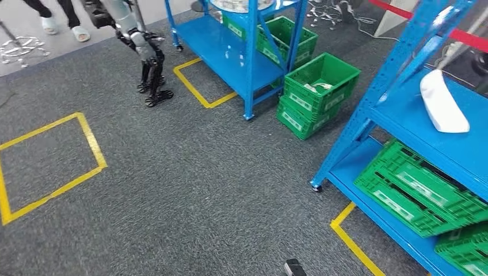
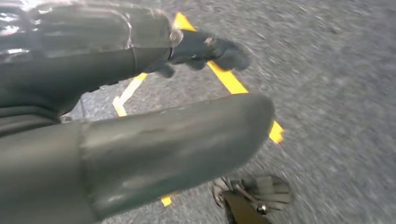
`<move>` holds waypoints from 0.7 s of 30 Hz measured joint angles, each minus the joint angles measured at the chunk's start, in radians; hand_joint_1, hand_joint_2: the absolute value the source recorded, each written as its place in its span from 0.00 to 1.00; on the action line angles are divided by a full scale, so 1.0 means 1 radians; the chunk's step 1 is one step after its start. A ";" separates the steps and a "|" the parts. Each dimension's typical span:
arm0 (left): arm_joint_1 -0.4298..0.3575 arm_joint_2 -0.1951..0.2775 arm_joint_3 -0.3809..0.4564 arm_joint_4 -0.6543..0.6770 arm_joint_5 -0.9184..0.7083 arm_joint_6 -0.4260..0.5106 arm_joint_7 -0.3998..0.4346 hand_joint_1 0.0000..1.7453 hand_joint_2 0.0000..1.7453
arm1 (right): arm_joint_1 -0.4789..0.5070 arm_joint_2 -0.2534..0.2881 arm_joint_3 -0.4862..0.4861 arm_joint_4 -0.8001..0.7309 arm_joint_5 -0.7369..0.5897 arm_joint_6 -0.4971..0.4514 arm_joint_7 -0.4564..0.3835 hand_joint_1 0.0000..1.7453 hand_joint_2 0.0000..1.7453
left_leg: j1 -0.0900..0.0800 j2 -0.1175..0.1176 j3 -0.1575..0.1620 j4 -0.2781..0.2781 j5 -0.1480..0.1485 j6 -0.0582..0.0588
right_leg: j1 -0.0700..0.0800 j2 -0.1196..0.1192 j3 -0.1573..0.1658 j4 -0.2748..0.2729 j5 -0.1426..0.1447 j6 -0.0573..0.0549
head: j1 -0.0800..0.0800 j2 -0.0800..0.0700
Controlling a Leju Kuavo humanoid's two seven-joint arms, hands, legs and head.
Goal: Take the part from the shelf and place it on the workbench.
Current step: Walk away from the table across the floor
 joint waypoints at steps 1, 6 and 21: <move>0.001 0.000 0.000 0.000 0.000 0.000 0.001 0.00 0.00 | -0.003 0.000 0.000 0.000 0.000 0.001 0.000 0.00 0.00 | 0.001 -0.034 -0.035 0.067 -0.029 -0.001 | 0.000 0.014 0.003 -0.001 -0.001 -0.004 | -0.007 0.000; 0.007 0.001 0.000 0.000 0.000 -0.001 0.007 0.00 0.00 | -0.002 0.001 0.000 0.001 -0.001 0.002 0.002 0.00 0.00 | 0.001 -0.046 -0.122 0.137 0.027 0.003 | 0.003 0.093 0.020 0.002 -0.013 -0.007 | -0.030 0.000; 0.007 0.001 0.000 -0.001 0.000 -0.002 0.009 0.00 0.00 | -0.005 0.000 0.005 0.002 -0.003 0.002 0.008 0.00 0.00 | 0.002 0.033 -0.002 -0.071 0.069 0.042 | -0.015 0.034 -0.118 0.240 -0.090 0.057 | 0.003 0.000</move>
